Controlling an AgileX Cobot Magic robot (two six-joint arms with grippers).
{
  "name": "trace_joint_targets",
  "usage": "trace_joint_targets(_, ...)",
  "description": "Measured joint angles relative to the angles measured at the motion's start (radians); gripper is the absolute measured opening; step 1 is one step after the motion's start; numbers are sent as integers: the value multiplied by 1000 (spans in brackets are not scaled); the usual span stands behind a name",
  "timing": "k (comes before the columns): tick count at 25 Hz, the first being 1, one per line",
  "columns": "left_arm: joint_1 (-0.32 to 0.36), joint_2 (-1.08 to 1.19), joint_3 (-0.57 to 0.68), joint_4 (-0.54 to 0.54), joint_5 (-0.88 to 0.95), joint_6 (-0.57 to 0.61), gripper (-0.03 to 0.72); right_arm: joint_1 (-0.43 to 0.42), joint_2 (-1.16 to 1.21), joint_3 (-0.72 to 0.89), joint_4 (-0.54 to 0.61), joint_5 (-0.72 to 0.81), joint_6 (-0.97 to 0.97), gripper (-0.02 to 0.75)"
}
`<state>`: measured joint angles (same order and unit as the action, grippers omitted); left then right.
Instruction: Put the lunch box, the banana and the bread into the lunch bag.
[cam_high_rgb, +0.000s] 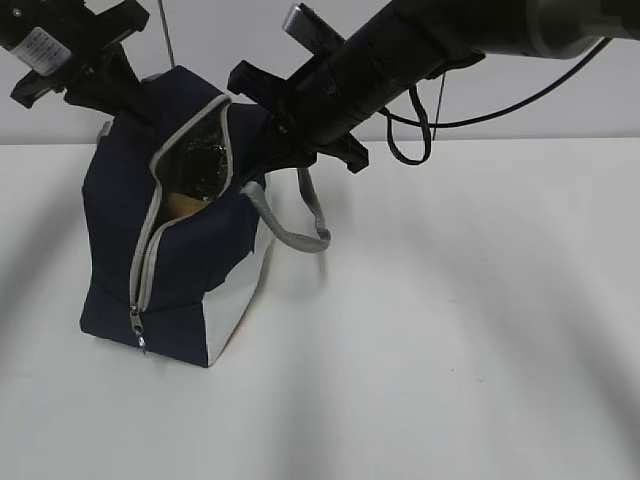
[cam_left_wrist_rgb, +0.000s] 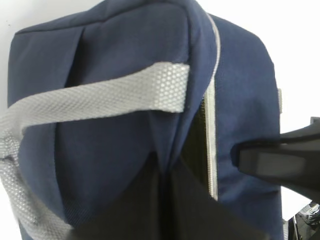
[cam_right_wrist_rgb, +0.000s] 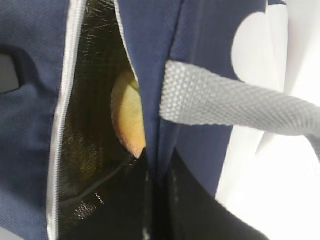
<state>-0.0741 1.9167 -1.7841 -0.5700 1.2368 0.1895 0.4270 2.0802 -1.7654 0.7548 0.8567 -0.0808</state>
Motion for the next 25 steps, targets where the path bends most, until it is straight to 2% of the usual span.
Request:
trace_joint_targets(11, 0, 0, 0, -27, 0, 0, -3, 0, 2, 0, 48, 2, -77, -6)
trace_joint_targets(14, 0, 1, 0, -73, 0, 5, -3, 0, -18, 2, 17, 3, -82, -6)
trace_joint_targets(19, -3, 1, 0, -213, -6, 23, -3, -2, -88, 2, -37, 6, -85, -7)
trace_joint_targets(22, -27, 1, 0, -285, -12, 41, -3, -6, -114, -23, -80, 33, -82, -7)
trace_joint_targets(25, -67, 1, 0, -319, -31, 45, -3, -13, -122, -74, -177, 81, -34, -8)
